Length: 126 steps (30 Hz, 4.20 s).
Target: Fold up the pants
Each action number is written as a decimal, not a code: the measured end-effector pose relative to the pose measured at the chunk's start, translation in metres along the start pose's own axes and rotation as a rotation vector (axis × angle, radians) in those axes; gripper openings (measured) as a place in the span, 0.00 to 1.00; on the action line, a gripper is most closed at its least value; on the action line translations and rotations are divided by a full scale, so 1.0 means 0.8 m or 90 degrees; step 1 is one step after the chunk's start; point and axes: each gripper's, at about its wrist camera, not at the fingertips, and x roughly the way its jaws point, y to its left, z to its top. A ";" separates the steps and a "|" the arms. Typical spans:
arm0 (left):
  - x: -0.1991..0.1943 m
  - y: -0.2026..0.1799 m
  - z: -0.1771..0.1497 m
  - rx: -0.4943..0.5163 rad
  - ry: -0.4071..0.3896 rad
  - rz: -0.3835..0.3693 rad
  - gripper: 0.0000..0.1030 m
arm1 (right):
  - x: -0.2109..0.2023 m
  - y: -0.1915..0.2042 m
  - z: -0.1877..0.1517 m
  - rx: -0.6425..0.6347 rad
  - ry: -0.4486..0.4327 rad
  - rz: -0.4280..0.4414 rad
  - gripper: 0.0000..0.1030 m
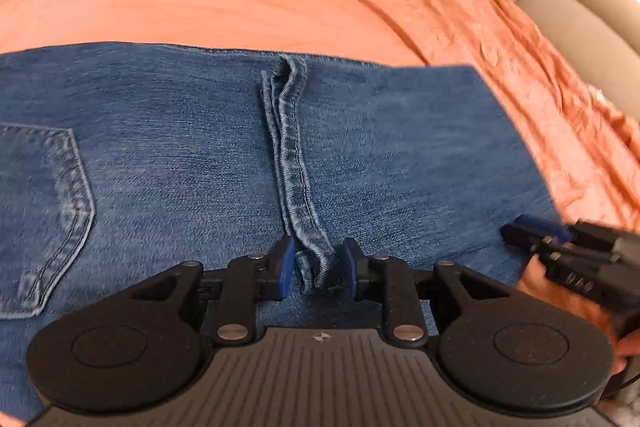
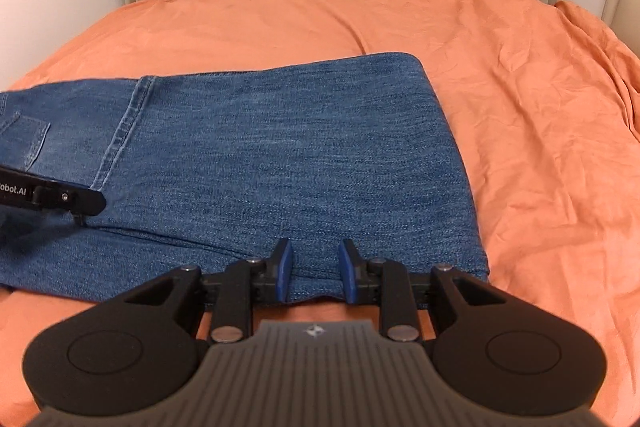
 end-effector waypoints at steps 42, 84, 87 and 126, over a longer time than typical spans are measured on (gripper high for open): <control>-0.144 0.349 -0.112 -0.822 -0.357 0.074 0.55 | 0.082 0.221 0.134 -0.438 0.092 0.111 0.09; -0.193 -0.010 0.048 -0.149 -0.369 0.145 0.26 | -0.028 0.135 0.137 -0.256 0.058 0.091 0.01; -0.150 -0.057 0.047 -0.065 -0.312 0.140 0.26 | -0.041 0.108 0.125 -0.210 0.070 0.092 0.01; -0.147 0.091 -0.020 -0.022 0.013 -0.050 0.66 | 0.018 0.067 0.101 0.118 0.149 0.259 0.39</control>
